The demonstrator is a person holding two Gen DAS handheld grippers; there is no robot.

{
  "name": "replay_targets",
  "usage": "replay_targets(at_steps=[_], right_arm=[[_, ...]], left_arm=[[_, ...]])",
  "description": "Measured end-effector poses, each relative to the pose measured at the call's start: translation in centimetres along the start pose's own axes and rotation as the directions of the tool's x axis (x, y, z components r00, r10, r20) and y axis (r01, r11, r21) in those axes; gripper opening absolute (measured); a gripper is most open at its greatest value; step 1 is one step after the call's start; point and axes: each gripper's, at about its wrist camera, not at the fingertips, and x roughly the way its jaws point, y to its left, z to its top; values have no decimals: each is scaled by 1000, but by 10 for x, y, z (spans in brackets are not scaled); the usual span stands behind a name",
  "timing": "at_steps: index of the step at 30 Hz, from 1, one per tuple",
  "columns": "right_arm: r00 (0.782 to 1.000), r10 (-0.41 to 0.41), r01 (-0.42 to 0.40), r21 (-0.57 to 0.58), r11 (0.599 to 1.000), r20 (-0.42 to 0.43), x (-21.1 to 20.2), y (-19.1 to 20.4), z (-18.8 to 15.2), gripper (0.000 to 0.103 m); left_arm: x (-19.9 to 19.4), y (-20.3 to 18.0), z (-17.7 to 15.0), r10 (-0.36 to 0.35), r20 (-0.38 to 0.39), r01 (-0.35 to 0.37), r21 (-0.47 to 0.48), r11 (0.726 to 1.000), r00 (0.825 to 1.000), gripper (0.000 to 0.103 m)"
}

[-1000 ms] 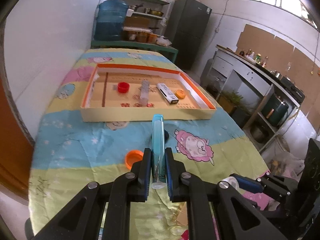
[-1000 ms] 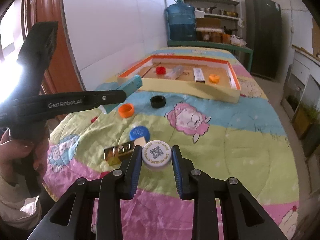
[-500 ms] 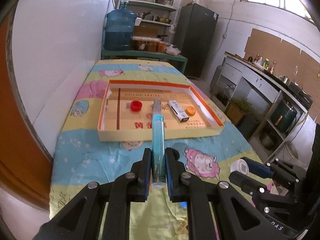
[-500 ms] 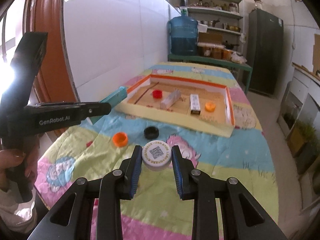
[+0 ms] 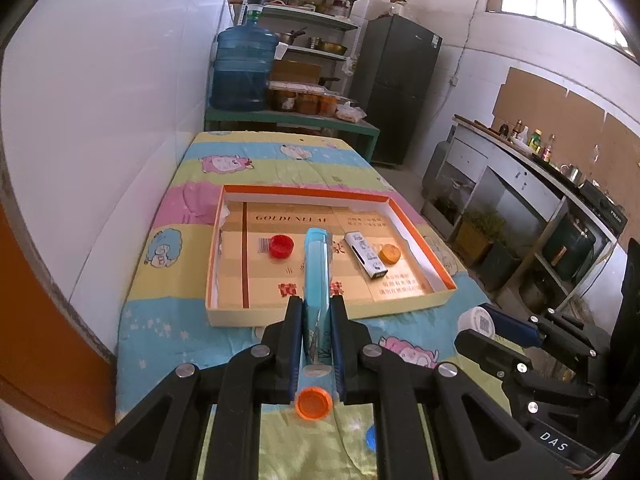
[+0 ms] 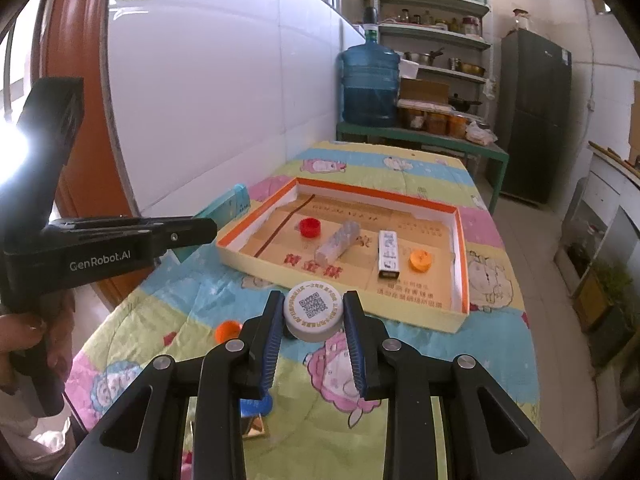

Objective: Organize rigid objects
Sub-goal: 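Carry the teal tube and white jar over the cardboard tray with both grippers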

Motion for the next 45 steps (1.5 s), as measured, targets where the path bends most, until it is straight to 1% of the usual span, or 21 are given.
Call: replay_targets(at_steps=[9,23,31,45], right_arm=[[1000,11,-11,25,1000,-8,17,-11,18,30],[999,31,-30,33,999,-23,49,-23,40,30],[998,48,-46,47,998,-41,71,-32,46,30],[994,70,-64,69,996,-88,120,-46,51,30]], left_arm=[[15,10,16,18,-18,-18,-13,1000,1000,14],[42,21,26,20,-50,-23,-47,999,999,14],[60,24,29,30,-65,-34,-63,997,997,14],[95,39,30,51,-97,-61,-112,992,994,14]])
